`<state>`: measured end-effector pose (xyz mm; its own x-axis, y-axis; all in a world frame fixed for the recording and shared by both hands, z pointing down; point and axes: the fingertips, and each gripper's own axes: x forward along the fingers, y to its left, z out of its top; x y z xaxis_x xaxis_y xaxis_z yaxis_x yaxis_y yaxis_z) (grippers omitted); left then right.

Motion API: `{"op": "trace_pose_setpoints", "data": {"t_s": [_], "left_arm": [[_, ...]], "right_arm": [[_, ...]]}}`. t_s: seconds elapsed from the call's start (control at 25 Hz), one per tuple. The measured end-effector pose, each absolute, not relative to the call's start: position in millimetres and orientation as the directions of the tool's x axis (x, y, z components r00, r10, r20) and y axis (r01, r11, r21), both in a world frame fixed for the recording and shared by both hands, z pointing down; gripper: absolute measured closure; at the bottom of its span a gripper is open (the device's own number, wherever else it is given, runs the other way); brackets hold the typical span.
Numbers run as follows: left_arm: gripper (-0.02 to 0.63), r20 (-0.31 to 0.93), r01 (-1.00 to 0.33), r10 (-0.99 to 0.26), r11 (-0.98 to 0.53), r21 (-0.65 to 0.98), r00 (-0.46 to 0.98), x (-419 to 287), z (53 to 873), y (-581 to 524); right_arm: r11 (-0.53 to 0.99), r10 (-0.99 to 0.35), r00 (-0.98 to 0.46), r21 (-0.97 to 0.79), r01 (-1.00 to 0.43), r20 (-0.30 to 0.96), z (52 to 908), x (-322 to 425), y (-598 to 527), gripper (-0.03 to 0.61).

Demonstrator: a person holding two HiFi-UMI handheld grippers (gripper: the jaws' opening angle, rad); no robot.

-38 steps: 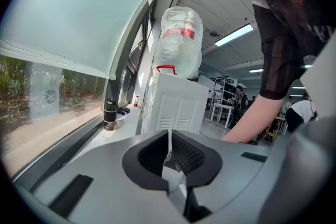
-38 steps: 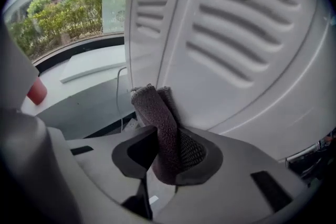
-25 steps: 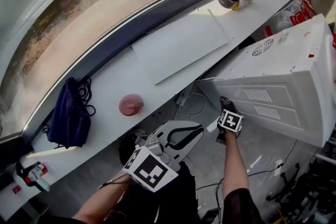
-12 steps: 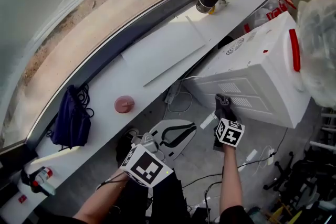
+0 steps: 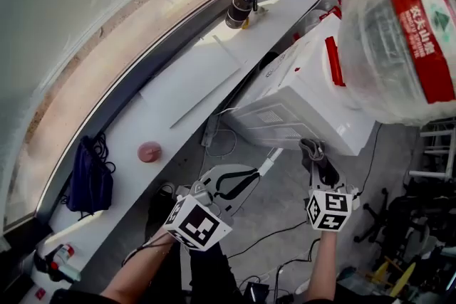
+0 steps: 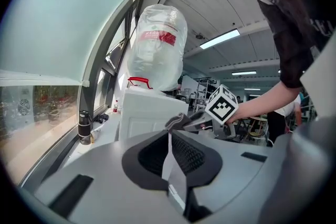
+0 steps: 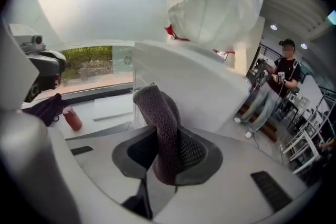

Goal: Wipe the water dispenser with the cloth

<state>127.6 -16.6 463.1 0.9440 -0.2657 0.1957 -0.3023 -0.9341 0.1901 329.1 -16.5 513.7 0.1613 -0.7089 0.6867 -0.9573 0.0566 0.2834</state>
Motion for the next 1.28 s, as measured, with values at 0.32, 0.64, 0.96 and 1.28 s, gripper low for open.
{"op": "trace_pose_setpoints", "data": {"t_s": [0.32,0.64,0.96,1.28], "left_arm": [[0.586,0.179,-0.251,-0.219,-0.951,0.181,0.959,157,448,-8],[0.586,0.207,-0.253,-0.216,-0.952,0.175,0.954,157,464,-1],[0.586,0.254,-0.266,-0.214,-0.945,0.19,0.943,146,491,-1],[0.586,0.281,-0.28,-0.221,-0.94,0.193,0.934,141,522,-10]], "right_arm": [[0.059,-0.812,0.234,0.475,-0.878,0.535,408,351,-14,0.477],[-0.008,-0.857,0.244,0.461,-0.887,0.453,434,360,-19,0.477],[0.042,-0.763,0.258,0.443,-0.896,0.593,550,363,-21,0.477],[0.084,-0.64,0.255,0.396,-0.914,0.724,675,363,-28,0.477]]}}
